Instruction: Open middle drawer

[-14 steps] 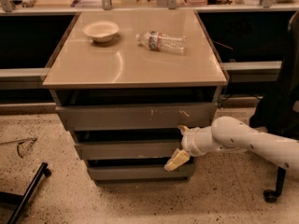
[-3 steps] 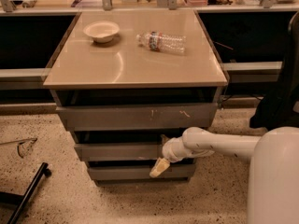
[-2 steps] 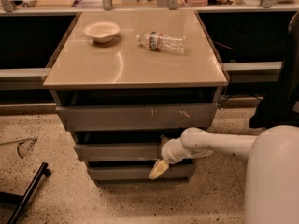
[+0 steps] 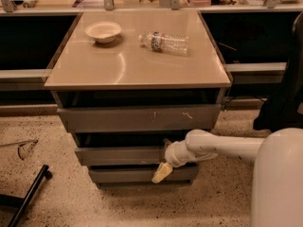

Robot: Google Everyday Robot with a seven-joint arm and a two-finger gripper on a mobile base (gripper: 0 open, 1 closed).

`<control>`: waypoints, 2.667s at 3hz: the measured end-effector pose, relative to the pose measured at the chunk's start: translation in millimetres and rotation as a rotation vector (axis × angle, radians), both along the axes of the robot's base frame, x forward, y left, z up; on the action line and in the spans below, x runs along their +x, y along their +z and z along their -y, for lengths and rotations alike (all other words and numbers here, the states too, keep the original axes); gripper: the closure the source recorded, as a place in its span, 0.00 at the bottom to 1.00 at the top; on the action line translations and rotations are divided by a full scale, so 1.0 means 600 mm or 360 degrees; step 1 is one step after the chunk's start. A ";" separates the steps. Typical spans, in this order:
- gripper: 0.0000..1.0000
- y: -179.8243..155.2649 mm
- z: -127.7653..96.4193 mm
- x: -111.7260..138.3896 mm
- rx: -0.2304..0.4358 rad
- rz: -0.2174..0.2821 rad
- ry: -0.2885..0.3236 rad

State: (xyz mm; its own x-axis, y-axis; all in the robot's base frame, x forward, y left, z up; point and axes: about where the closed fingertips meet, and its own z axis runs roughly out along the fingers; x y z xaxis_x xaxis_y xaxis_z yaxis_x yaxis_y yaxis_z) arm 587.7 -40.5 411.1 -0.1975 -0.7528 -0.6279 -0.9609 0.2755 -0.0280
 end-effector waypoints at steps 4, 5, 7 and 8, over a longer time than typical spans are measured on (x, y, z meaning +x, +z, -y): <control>0.00 0.007 -0.014 -0.253 0.0135 -0.0230 -0.0062; 0.00 0.030 -0.006 -0.227 0.0126 -0.0151 -0.0099; 0.00 0.048 0.010 -0.145 0.0085 -0.0024 -0.0160; 0.00 0.031 0.011 -0.107 0.0053 -0.0001 -0.0174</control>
Offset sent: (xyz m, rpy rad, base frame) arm -0.2431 0.0151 0.0006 0.1310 0.2330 -0.0609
